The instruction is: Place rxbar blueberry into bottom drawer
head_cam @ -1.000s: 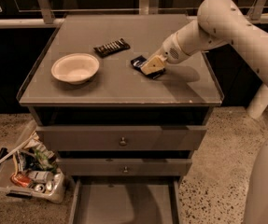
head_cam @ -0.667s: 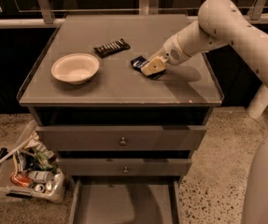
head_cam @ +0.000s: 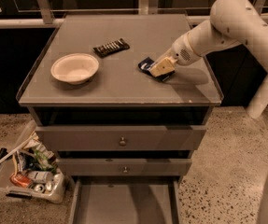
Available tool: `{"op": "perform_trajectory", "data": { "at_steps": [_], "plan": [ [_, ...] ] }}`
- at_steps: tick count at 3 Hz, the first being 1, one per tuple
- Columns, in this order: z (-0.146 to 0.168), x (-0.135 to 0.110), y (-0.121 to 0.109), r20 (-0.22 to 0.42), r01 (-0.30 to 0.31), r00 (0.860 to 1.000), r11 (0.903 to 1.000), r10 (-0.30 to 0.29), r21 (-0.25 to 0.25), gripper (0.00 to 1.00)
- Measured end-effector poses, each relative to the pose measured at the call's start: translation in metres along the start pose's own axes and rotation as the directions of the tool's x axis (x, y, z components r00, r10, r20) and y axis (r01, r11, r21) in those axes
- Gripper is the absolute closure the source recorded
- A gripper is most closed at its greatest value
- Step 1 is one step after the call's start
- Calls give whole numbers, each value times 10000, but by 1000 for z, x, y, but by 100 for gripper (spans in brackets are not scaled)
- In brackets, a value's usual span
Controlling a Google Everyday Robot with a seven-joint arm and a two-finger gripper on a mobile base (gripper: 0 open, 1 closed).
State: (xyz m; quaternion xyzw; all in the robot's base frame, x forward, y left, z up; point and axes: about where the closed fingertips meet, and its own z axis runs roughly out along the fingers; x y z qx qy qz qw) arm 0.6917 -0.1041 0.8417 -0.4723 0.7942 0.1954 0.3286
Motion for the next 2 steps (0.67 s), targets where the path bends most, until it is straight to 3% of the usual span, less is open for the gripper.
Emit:
{"op": "perform_trajectory", "data": {
  "at_steps": [2],
  "plan": [
    [-53, 7, 21, 512, 454, 9976, 9989, -460, 117, 100]
  ]
}}
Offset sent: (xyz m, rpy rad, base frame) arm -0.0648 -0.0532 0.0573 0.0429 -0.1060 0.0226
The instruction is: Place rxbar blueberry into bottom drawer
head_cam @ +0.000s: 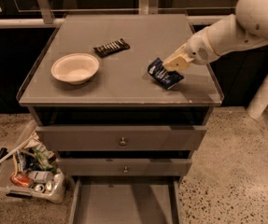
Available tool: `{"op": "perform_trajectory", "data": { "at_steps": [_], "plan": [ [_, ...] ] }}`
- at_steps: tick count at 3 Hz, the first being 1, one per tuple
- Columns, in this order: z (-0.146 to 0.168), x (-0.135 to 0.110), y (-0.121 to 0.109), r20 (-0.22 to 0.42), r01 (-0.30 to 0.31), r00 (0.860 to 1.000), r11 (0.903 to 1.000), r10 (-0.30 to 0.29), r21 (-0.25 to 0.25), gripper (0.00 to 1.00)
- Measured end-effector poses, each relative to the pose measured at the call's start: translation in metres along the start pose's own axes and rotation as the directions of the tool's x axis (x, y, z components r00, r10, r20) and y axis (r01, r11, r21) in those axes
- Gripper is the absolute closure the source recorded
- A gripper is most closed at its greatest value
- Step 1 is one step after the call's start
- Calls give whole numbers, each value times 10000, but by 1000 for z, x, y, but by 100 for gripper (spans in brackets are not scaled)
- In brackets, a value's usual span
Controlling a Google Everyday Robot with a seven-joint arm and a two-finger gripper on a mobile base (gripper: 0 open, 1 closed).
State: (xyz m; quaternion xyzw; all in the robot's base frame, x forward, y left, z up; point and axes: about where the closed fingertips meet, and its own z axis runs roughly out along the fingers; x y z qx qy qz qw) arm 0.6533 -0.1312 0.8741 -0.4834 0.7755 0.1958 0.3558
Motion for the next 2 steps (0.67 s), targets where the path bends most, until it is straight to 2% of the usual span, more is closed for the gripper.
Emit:
{"op": "perform_trajectory", "data": {
  "at_steps": [2],
  "plan": [
    [-37, 9, 24, 494, 281, 9984, 9995, -290, 173, 100]
  ]
}}
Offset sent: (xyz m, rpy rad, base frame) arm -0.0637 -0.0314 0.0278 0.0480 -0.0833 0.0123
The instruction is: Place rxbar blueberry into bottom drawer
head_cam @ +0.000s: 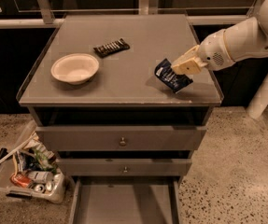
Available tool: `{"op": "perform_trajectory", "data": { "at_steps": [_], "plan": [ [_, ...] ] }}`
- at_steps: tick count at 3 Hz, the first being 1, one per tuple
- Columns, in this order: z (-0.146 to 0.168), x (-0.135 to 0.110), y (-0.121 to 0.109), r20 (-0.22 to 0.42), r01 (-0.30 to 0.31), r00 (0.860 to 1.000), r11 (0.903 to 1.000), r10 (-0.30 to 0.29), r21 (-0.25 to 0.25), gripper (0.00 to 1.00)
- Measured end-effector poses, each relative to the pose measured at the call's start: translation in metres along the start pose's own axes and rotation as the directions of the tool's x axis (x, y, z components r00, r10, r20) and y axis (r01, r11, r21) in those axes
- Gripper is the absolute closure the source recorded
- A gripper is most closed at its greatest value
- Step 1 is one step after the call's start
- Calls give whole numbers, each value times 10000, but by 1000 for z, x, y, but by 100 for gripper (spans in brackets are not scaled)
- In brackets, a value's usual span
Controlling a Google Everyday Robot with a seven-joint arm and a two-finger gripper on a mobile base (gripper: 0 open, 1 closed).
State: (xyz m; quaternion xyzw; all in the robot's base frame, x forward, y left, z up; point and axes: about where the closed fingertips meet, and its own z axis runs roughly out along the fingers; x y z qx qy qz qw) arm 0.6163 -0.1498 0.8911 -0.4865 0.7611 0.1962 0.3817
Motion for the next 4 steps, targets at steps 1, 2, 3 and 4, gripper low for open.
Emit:
{"op": "perform_trajectory", "data": {
  "at_steps": [1, 2, 3, 4],
  "plan": [
    [-26, 11, 34, 87, 489, 9988, 9986, -491, 204, 100],
    [-50, 44, 79, -42, 873, 9962, 9956, -872, 330, 100],
    [-64, 80, 118, -100, 1001, 9950, 9942, -997, 393, 100],
    [-57, 117, 146, -201, 988, 9950, 9946, -982, 312, 100]
  ]
}}
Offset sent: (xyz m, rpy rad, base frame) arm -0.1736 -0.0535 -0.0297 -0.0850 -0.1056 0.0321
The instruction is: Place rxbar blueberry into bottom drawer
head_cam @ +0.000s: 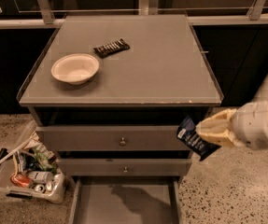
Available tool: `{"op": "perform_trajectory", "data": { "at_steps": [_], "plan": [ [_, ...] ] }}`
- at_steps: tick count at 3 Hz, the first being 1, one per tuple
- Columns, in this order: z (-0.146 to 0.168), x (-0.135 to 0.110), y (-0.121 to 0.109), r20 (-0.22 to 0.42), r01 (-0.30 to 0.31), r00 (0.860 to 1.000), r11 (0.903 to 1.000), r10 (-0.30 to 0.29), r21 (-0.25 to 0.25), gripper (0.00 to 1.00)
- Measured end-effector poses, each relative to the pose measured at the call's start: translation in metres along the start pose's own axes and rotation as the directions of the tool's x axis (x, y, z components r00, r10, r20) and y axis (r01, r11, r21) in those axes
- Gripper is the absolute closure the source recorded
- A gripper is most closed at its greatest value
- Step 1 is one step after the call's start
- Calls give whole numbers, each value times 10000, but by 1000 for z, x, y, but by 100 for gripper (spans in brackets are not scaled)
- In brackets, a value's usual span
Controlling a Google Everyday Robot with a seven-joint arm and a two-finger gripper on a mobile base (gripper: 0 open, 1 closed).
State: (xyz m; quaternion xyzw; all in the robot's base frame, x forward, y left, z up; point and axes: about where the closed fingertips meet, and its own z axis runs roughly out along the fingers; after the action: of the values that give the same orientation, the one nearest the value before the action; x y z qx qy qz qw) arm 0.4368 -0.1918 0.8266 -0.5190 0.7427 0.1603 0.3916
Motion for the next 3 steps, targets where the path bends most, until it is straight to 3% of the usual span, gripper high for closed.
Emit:
{"op": "perform_trajectory", "data": {
  "at_steps": [2, 3],
  "plan": [
    [78, 92, 39, -948, -899, 9920, 9932, 828, -737, 100],
    [82, 95, 40, -983, -916, 9916, 9929, 841, -752, 100]
  ]
}}
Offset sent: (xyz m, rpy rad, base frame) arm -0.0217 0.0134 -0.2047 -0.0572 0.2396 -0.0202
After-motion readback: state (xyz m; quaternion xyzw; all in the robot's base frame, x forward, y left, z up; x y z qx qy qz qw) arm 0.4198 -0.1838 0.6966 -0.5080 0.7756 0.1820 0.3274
